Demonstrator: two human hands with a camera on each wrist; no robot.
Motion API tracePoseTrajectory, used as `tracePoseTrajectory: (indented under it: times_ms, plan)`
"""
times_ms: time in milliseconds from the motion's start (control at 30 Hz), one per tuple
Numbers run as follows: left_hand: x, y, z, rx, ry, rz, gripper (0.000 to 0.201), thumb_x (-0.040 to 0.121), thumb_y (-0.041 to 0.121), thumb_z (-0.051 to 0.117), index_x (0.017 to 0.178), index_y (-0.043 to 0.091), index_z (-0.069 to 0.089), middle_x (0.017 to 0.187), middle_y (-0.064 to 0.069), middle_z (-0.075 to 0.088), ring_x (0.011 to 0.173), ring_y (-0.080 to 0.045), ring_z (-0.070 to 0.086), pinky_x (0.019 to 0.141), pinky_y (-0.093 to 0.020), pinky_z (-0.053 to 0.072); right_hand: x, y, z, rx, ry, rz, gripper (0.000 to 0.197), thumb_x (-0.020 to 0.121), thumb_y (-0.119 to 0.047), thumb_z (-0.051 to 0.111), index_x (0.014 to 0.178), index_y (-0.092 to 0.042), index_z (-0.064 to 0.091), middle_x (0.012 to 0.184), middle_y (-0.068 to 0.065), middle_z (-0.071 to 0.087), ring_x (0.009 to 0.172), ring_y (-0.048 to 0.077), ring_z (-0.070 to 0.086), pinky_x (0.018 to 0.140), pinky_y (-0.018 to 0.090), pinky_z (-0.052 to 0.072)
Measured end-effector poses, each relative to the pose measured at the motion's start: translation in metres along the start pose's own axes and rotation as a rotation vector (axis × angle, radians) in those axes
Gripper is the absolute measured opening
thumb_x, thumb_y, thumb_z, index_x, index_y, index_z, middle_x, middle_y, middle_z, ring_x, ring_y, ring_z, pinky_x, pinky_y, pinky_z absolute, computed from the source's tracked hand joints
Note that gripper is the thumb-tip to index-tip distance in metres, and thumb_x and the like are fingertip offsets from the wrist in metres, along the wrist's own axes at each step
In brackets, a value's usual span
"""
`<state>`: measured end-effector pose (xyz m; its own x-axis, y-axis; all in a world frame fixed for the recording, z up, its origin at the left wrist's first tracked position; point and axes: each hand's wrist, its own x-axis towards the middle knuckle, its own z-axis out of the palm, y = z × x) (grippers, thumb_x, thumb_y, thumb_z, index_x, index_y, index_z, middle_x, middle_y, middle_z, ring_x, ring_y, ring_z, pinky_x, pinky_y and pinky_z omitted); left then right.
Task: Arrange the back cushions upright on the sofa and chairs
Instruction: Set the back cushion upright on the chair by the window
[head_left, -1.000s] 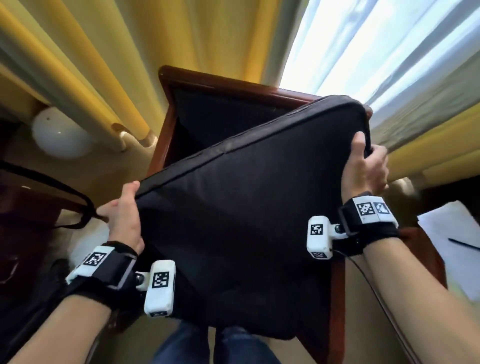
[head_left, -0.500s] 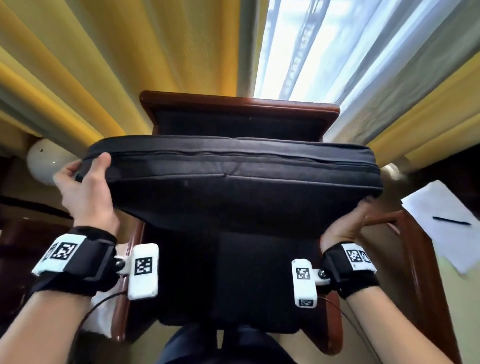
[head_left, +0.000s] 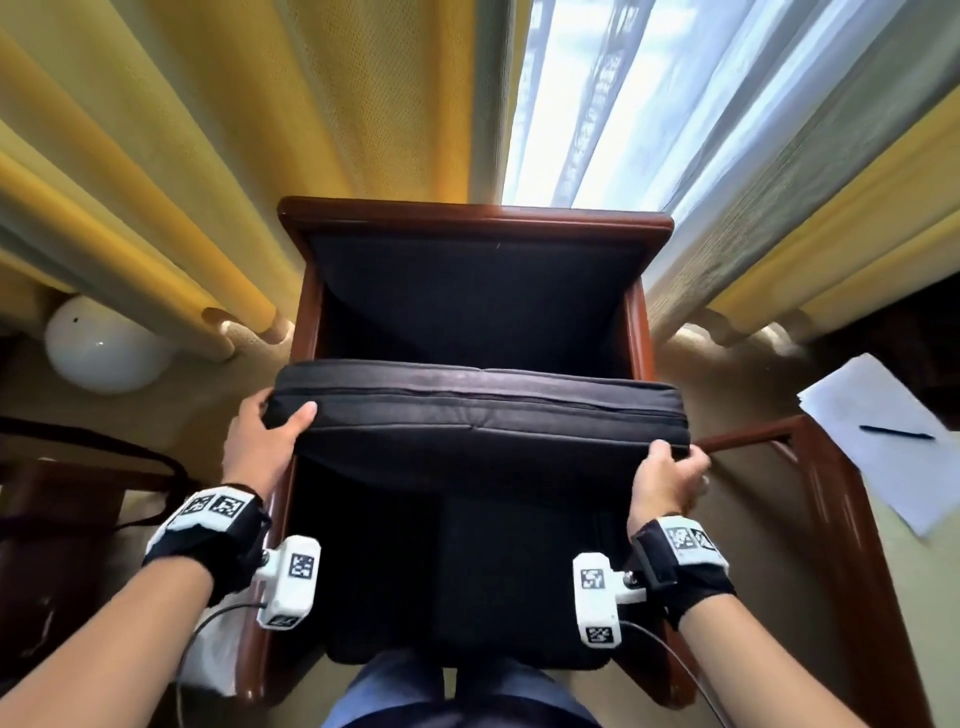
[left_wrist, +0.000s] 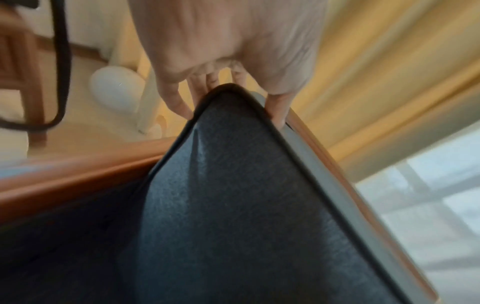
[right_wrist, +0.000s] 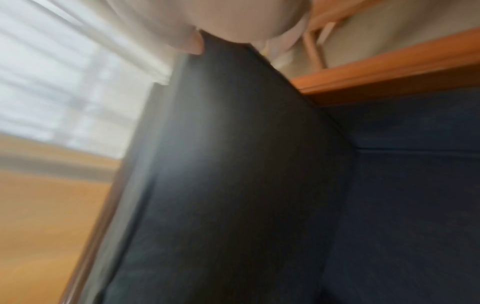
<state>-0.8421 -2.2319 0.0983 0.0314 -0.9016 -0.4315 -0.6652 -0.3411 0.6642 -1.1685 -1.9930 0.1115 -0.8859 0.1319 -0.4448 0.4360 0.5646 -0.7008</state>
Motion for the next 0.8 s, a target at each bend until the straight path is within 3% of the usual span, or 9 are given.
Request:
tracePoseTrajectory:
  times_ms: [133,233,333,400,467,533,633,800]
  plan:
    - [-0.005,-0.006,0.005,-0.023,0.026,0.003,0.068,0.084,0.045,0.074,0.142,0.020,0.046,0.140,-0.014,0.053,0.128,-0.033,0.051,0.110,-0.043,0.039,-0.050,-0.032,-0.001,-0.150,0.007,-0.330,0.064,0.075,-0.035,0.059,0.135,-0.016,0.046,0.141,0.016,0.041,0.130,0.038,0.038,0.106,0.050,0.028]
    - [-0.009,-0.007,0.006,-0.024,0.026,-0.003,0.069,0.085,0.045,0.072,0.143,0.022,0.044,0.141,-0.015,0.049,0.128,-0.036,0.050,0.110,-0.046,0.038,-0.076,-0.046,0.022,-0.231,-0.083,-0.518,0.056,0.081,-0.021,0.066,0.134,-0.015,0.049,0.141,0.013,0.044,0.132,0.033,0.038,0.107,0.049,0.027]
    - [-0.016,-0.013,0.003,-0.032,0.017,-0.005,0.069,0.086,0.044,0.072,0.144,0.022,0.042,0.142,-0.014,0.047,0.129,-0.034,0.049,0.110,-0.046,0.038,-0.107,-0.049,0.062,-0.336,-0.340,-0.693,0.063,0.080,-0.025,0.070,0.138,-0.015,0.046,0.141,0.007,0.044,0.134,0.026,0.036,0.110,0.046,0.024]
    - [-0.022,-0.018,0.002,-0.048,0.011,-0.011,0.069,0.086,0.043,0.072,0.144,0.021,0.041,0.142,-0.013,0.047,0.129,-0.033,0.049,0.110,-0.046,0.038,-0.130,-0.046,0.090,-0.505,-0.608,-0.812,0.080,0.076,-0.038,0.075,0.144,-0.017,0.039,0.145,0.003,0.042,0.138,0.021,0.034,0.112,0.044,0.022]
    - [-0.028,-0.022,0.000,-0.059,0.011,-0.010,0.069,0.086,0.040,0.073,0.144,0.019,0.041,0.142,-0.013,0.046,0.129,-0.032,0.049,0.111,-0.045,0.038,-0.150,-0.034,0.110,-0.779,-0.781,-0.973,0.099,0.069,-0.054,0.076,0.149,-0.020,0.030,0.149,0.002,0.037,0.142,0.020,0.028,0.117,0.043,0.016]
    - [-0.036,-0.026,-0.003,-0.070,0.008,-0.005,0.069,0.087,0.036,0.073,0.144,0.016,0.041,0.142,-0.013,0.046,0.130,-0.030,0.048,0.109,-0.042,0.037,-0.163,-0.017,0.119,-1.066,-0.766,-1.214,0.114,0.062,-0.060,0.076,0.152,-0.018,0.021,0.145,0.008,0.036,0.139,0.027,0.029,0.118,0.047,0.014]
    - [-0.047,-0.039,-0.009,-0.064,-0.001,-0.001,0.070,0.086,0.036,0.075,0.144,0.015,0.041,0.143,-0.010,0.046,0.131,-0.027,0.047,0.108,-0.039,0.037,-0.172,0.003,0.121,-1.315,-0.636,-1.445,0.113,0.062,-0.045,0.082,0.149,-0.008,0.019,0.134,0.016,0.044,0.122,0.035,0.043,0.112,0.049,0.027]
    - [-0.053,-0.059,-0.016,-0.080,-0.065,0.016,0.074,0.084,0.037,0.076,0.146,0.017,0.039,0.146,-0.007,0.044,0.132,-0.025,0.048,0.111,-0.042,0.040,-0.180,0.006,0.123,-1.264,-0.585,-1.431,0.090,0.054,-0.028,0.083,0.132,-0.007,0.044,0.109,0.011,0.058,0.097,0.032,0.056,0.091,0.047,0.042]
